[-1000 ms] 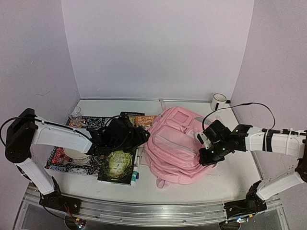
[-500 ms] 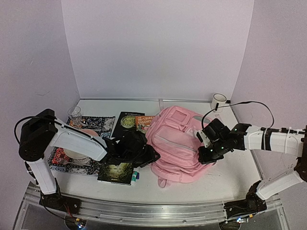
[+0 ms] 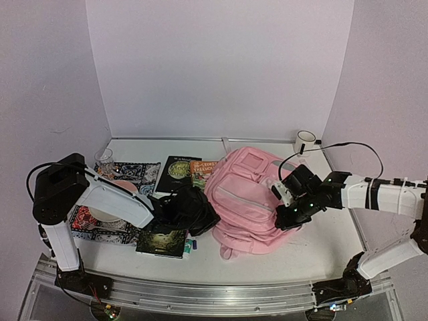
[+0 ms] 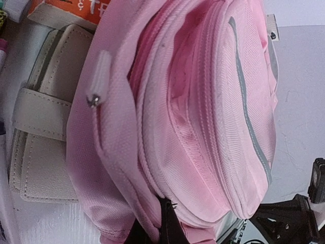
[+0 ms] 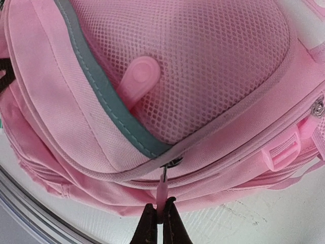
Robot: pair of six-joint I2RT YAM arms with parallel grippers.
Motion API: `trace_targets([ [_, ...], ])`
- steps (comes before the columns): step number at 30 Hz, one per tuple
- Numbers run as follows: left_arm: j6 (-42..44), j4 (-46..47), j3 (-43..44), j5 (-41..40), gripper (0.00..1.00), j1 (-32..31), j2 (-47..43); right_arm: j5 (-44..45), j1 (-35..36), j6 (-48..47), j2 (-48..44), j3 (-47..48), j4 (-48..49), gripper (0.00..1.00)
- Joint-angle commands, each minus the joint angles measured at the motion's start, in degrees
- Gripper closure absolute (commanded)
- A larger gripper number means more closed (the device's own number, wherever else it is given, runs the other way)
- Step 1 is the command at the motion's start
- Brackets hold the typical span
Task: Pack the student bag
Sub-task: Move the student bag to the center of the board.
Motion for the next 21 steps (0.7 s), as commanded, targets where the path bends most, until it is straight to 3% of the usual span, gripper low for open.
trace_targets([
  [1, -3.3, 8.45, 2.02, -6.83, 1.0, -0.11, -1.34, -9.98, 3.83, -4.53, -1.72, 4.42, -1.05, 1.0],
  [5, -3.69, 8.42, 0.7, -11.02, 1.0, -0.08, -3.29, -8.92, 4.18, -6.78, -3.07, 4.77, -4.17, 1.0],
  [8, -3.39, 8.41, 0.78, -12.5, 1.0, -0.09, -3.49, -13.29, 4.17, -8.67, -4.26, 5.31, -4.28, 1.0],
  [21, -2.09, 8.54, 4.69, -13.36, 1.0, -1.58, -1.01, -21.01, 4.16, -8.76, 2.16, 9.98, 5.23, 1.0],
])
